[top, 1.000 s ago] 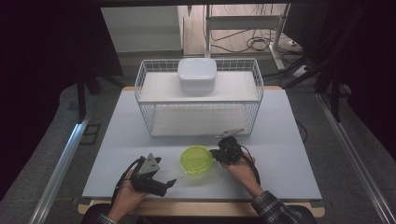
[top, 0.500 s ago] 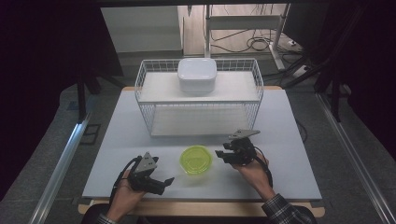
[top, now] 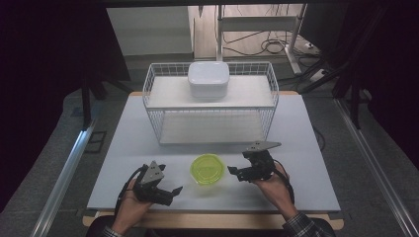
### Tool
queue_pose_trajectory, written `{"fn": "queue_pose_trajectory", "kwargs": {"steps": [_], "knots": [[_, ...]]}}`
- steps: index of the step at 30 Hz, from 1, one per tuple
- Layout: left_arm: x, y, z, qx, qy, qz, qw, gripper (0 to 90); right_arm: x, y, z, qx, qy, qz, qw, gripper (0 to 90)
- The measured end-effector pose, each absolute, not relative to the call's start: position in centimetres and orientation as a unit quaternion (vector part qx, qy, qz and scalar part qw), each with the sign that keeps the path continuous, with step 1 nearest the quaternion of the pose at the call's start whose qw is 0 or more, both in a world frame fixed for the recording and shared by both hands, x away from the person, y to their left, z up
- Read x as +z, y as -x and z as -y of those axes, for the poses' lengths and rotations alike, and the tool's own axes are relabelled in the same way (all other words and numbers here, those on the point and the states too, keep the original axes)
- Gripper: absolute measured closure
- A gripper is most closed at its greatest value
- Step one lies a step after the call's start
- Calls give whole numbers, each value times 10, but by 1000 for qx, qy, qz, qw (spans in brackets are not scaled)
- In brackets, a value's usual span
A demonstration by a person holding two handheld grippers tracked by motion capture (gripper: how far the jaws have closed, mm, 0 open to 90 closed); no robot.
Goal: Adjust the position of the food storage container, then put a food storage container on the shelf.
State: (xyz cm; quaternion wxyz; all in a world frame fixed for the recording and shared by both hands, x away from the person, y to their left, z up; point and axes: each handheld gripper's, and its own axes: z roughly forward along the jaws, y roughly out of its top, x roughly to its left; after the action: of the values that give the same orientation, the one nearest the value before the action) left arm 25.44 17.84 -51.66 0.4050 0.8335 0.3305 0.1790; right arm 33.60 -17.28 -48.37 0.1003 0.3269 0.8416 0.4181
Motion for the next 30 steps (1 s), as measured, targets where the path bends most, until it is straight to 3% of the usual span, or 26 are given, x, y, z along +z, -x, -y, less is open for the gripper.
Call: {"fn": "queue_pose_trajectory", "kwargs": {"steps": [7,17,30], "knots": [[-518,-253,-179,182,-834,-328,404,42,-487,-329,177,422,-315,-845,95,92],[-518,-254,-178,182,-836,-324,404,42,-491,-330,178,419,-315,-846,98,51],[-519,-254,-176,182,-838,-322,400,42,-486,-336,172,414,-325,-847,70,35]]}}
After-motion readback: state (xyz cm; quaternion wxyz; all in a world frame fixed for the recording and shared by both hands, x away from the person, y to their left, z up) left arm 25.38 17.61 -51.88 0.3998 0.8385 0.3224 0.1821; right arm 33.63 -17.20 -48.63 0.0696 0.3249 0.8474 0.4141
